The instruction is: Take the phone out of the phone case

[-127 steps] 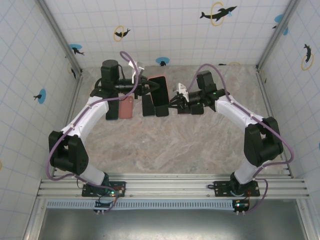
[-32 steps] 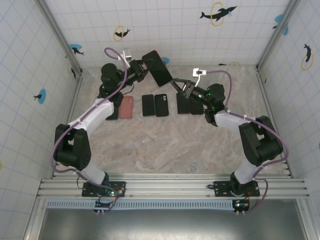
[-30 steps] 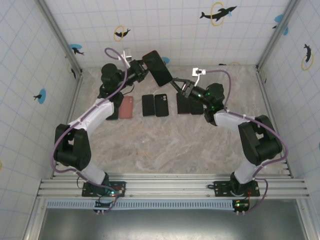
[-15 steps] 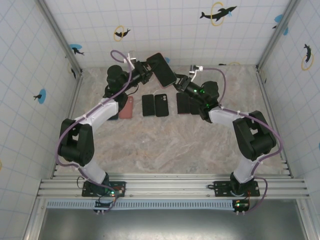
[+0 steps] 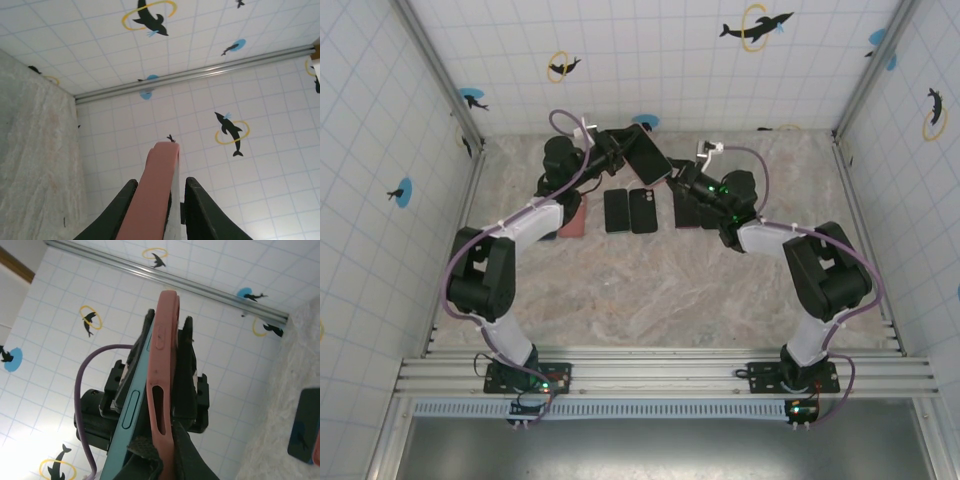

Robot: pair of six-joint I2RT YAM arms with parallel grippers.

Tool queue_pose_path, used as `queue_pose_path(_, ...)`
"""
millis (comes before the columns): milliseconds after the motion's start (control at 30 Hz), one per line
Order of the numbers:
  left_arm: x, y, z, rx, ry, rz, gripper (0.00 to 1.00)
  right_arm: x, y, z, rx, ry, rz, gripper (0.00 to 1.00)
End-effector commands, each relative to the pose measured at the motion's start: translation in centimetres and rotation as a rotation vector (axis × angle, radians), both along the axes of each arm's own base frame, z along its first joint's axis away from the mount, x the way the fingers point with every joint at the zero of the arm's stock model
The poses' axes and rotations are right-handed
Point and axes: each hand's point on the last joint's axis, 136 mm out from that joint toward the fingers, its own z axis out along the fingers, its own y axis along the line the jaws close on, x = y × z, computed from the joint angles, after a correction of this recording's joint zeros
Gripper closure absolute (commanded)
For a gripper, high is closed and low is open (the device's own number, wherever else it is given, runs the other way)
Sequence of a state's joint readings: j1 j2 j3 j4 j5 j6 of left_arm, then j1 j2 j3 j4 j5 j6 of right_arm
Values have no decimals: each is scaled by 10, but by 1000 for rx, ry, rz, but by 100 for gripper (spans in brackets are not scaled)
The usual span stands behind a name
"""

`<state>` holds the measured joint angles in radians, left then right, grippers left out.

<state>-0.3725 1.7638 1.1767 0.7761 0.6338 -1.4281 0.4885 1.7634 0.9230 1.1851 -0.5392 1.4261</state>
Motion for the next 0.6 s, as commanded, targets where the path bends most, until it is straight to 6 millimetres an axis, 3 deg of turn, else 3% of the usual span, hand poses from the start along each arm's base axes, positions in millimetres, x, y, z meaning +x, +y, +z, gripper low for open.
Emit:
queue_pose_path(0,1,-1,-5,-11,23,7,69,-10,-7,13,32,30,-3,100)
queue_pose_path(133,-1,-1,-20,7,66,8,64,-7,-13,0,25,99,-34,100)
queue_pose_path(367,-4,3,-45,95,139,28,32,4,-23,-11,17,159,-119,100)
queue_pose_path(567,-24,6,-62,104,250,60,27,26,-43,-15,43,155,-289,100)
